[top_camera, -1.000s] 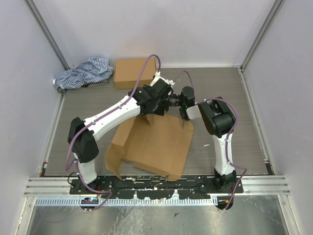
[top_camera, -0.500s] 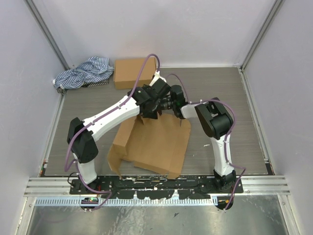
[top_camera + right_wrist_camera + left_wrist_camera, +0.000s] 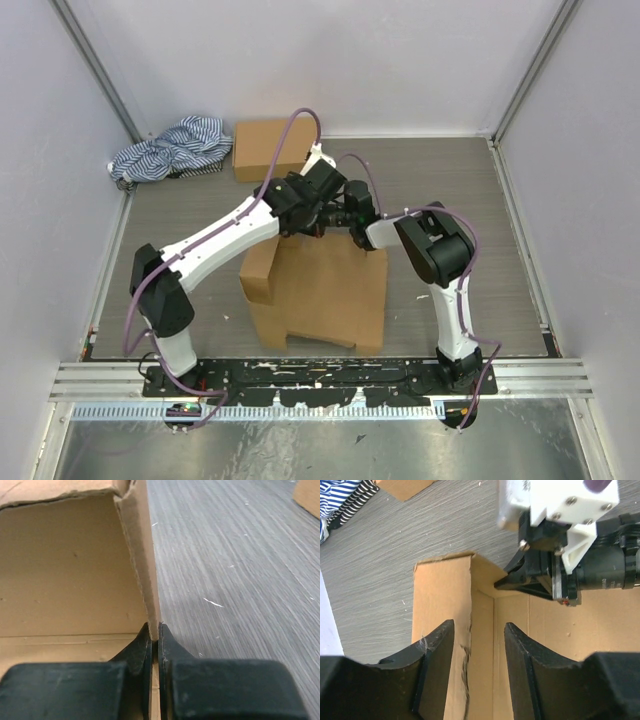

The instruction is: Fold the paper box

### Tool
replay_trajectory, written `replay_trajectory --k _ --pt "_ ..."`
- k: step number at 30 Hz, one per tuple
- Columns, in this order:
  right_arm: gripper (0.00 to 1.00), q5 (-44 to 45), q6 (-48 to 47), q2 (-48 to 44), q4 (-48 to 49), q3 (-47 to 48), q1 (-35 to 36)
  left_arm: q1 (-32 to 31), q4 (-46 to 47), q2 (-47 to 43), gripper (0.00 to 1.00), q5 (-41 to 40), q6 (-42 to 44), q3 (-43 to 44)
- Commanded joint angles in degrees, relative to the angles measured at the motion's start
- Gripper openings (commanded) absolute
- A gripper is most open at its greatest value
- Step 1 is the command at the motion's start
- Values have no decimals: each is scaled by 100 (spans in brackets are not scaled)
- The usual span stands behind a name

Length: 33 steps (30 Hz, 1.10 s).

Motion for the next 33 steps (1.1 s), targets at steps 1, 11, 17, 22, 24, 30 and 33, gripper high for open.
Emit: replay_trajectory --k 1,11,17,22,24,30,33 --pt "1 1187 76 -830 -179 -213 3 29 -22 -567 53 -206 -149 -7" --pt "1 3426 -86 -2093 -4335 380 187 51 -333 -1878 56 -767 -170 595" --pt "1 4528 939 -2488 -7024 929 214 1477 -924 -1948 54 1081 -875 900" --pt "1 4325 1295 -2638 -8067 778 197 2557 -995 -1905 53 2138 -1184 334" --pt "1 4425 1318 -2780 -8158 574 173 2921 -909 -1985 53 2433 -1332 -112" --pt "1 4359 1317 -3041 -8375 226 -346 3631 -428 -2620 54 3093 -1470 -1495" --pt "1 4498 1183 -2880 -8617 223 -513 3781 -315 -2845 54 3295 -1515 -1997"
